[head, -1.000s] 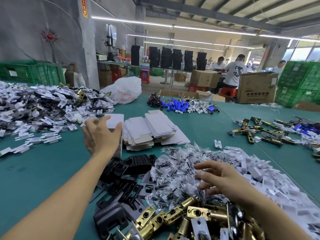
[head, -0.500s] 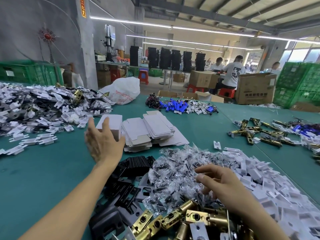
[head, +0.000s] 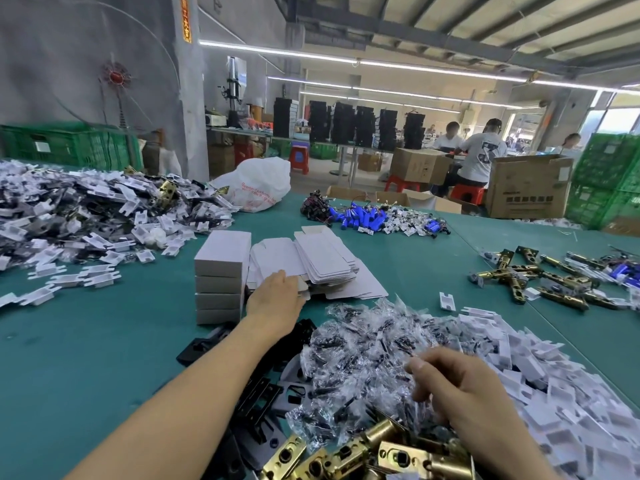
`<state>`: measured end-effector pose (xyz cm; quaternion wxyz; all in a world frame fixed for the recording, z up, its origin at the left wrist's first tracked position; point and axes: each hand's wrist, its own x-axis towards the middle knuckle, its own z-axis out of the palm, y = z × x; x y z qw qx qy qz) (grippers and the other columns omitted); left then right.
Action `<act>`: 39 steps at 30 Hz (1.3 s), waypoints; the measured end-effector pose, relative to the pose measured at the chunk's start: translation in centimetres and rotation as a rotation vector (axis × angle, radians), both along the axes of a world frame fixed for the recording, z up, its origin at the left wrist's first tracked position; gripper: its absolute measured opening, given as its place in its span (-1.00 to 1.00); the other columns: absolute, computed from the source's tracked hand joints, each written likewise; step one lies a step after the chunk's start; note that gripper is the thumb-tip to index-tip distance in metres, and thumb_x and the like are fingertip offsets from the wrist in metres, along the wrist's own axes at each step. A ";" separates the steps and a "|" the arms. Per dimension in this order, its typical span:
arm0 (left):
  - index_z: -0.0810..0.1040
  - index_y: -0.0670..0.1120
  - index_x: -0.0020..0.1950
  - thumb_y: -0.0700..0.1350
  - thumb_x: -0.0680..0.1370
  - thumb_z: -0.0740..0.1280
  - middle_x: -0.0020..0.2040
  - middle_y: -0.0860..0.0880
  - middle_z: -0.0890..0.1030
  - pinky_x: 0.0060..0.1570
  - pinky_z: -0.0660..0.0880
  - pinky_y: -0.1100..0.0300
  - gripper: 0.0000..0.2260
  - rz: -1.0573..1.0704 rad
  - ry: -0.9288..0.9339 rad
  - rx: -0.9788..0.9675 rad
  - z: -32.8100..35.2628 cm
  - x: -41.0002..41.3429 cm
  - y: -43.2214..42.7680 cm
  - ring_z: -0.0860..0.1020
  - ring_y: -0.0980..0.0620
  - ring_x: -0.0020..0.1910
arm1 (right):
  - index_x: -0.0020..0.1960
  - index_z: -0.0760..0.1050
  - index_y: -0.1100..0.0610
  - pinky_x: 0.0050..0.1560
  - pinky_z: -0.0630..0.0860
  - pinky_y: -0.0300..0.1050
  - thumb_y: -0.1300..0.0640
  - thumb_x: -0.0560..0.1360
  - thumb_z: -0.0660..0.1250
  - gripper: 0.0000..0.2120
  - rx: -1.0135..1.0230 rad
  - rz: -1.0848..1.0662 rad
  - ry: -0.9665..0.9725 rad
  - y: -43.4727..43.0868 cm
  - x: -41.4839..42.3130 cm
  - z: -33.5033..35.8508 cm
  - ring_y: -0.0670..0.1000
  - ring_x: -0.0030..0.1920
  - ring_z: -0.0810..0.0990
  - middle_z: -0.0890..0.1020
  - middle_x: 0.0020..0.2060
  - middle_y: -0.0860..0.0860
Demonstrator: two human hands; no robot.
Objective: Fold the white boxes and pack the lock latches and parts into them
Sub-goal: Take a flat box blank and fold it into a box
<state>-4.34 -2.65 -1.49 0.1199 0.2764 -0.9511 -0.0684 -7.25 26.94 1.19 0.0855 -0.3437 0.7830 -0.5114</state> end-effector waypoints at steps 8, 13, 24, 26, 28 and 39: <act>0.57 -0.18 0.22 -0.06 0.65 0.27 0.21 -0.17 0.57 0.16 0.48 -0.01 -0.75 0.074 0.072 0.100 1.1 -0.5 -1.4 0.44 -0.18 0.26 | -0.27 0.61 -0.03 -0.48 0.37 -0.25 0.04 0.54 0.35 -0.79 -0.004 -0.013 -0.004 0.2 0.2 0.2 -0.07 -0.52 0.45 0.67 -0.39 0.05; 0.60 -0.21 0.11 -0.16 0.68 0.18 0.10 -0.20 0.62 0.04 0.54 0.00 -0.78 0.076 0.023 0.067 2.0 0.1 -2.2 0.57 -0.24 0.07 | -0.24 0.61 0.04 -0.48 0.35 -0.25 0.04 0.54 0.35 -0.80 0.006 -0.024 -0.004 0.1 0.3 0.2 -0.09 -0.52 0.43 0.67 -0.39 0.05; 0.59 -0.18 0.18 -0.07 0.66 0.27 0.13 -0.17 0.62 0.08 0.55 0.02 -0.77 0.024 -0.073 -0.034 2.5 0.3 -1.9 0.58 -0.21 0.09 | -0.21 0.61 0.04 -0.51 0.33 -0.23 0.03 0.55 0.34 -0.81 0.027 -0.038 -0.021 0.1 0.3 0.2 -0.08 -0.54 0.39 0.68 -0.38 0.04; 0.58 -0.20 0.18 -0.08 0.68 0.24 0.13 -0.18 0.61 0.06 0.53 0.02 -0.77 0.010 -0.108 -0.067 2.7 0.2 -1.9 0.58 -0.22 0.10 | -0.21 0.61 0.03 -0.51 0.33 -0.23 0.03 0.55 0.34 -0.81 0.035 -0.040 -0.020 0.0 0.3 0.3 -0.09 -0.54 0.40 0.68 -0.38 0.04; 0.56 -0.21 0.18 -0.08 0.69 0.20 0.12 -0.19 0.59 0.02 0.50 0.03 -0.77 -0.004 -0.152 -0.118 2.8 0.0 -1.8 0.57 -0.23 0.11 | -0.21 0.61 0.04 -0.51 0.33 -0.26 0.01 0.55 0.33 -0.80 0.049 -0.045 -0.022 0.0 0.4 0.2 -0.10 -0.54 0.40 0.67 -0.38 0.03; 0.41 -0.12 0.25 -0.33 0.58 0.26 0.14 -0.02 0.59 -0.03 0.56 0.11 -0.72 0.035 -0.152 -0.522 1.1 0.4 -0.2 0.60 -0.03 0.15 | -0.29 0.60 0.08 -0.36 0.47 -0.31 -0.08 0.56 0.30 -0.66 0.186 -0.095 -0.024 -0.2 -0.8 -0.5 -0.09 -0.45 0.57 0.66 -0.42 0.05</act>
